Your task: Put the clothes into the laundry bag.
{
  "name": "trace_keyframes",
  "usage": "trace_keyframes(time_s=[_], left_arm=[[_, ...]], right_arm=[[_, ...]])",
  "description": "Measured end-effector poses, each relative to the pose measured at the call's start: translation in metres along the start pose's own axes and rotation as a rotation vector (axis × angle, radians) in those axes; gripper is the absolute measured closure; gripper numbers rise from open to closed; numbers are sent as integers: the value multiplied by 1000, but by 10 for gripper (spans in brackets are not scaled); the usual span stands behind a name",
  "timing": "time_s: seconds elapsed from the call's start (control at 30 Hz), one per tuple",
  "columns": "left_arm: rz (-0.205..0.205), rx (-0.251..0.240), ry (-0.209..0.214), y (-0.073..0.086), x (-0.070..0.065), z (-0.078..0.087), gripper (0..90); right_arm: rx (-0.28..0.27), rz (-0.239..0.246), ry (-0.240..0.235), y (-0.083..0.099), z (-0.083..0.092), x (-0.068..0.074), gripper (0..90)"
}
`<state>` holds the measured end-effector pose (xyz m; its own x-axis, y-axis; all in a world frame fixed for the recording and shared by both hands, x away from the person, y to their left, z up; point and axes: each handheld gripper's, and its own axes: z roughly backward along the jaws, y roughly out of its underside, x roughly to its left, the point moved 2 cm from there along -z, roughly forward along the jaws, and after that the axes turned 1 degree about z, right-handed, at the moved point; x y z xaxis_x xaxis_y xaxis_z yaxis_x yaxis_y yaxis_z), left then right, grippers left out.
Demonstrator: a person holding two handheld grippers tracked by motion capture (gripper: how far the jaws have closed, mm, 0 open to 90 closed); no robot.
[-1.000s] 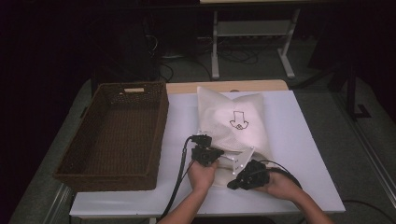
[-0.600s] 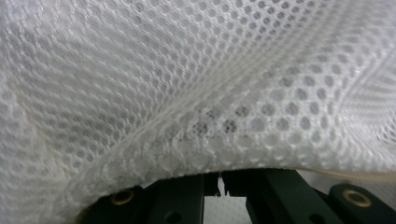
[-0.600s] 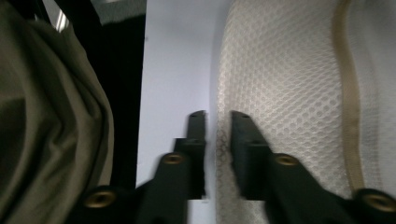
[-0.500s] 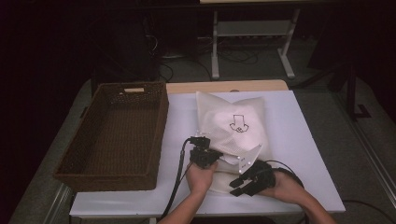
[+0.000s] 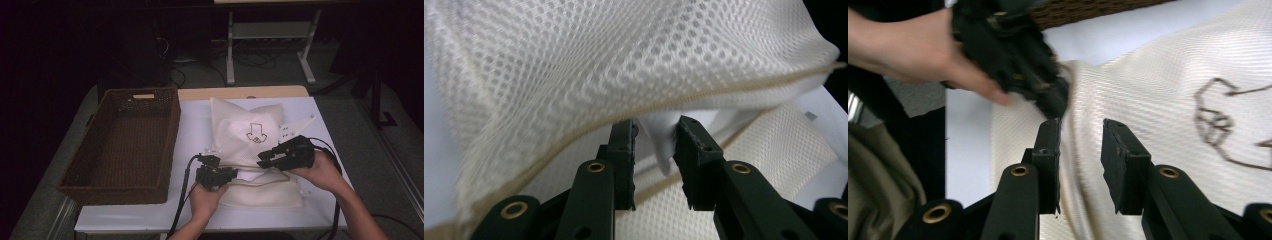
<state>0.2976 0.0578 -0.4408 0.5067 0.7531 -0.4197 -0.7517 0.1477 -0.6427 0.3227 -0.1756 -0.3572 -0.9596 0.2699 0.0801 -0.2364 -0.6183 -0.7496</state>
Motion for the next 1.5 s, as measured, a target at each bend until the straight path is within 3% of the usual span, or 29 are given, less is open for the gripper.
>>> trace_keyframes(time_s=[0.17, 0.3, 0.4, 0.47, 0.6, 0.73, 0.8, 0.87, 0.97, 1.1, 1.27, 1.4, 1.5], left_arm=[[-9, -9, -10, 2, 3, 13, 679], [-4, 8, 2, 4, 5, 14, 677], [-6, 34, 25, 9, 2, 9, 662], [-13, 57, 35, 12, -1, 4, 652], [-11, 64, 30, 11, -2, -4, 668], [-15, 70, 24, 8, -2, -11, 814], [-30, 67, 13, 5, -4, -14, 863], [-39, 57, 8, 3, -6, -16, 871], [-33, 33, -3, -2, -9, -20, 875], [-5, -15, -17, -10, -12, -28, 877], [70, -74, 47, -24, -18, -36, 877], [75, -113, 39, -31, -20, -38, 880], [53, -98, 16, -31, -19, -39, 877]], right_arm=[[78, -30, 0, 3, -13, -12, 699], [144, -9, -10, 5, -29, -11, 658], [124, 15, -30, 3, -28, -4, 589], [138, 49, -33, 2, -28, 3, 548], [185, 101, 24, 6, -30, 6, 535], [204, 136, 80, 7, -33, 5, 700], [222, 137, 78, 7, -36, 3, 841], [226, 135, 69, 7, -36, 2, 867], [203, 93, 15, 7, -33, 1, 878], [127, 68, -21, 2, -21, 3, 881], [83, 59, -59, -1, -9, 8, 882], [52, 52, -92, -4, -4, 10, 884], [51, 33, -99, 1, -8, 9, 883]])
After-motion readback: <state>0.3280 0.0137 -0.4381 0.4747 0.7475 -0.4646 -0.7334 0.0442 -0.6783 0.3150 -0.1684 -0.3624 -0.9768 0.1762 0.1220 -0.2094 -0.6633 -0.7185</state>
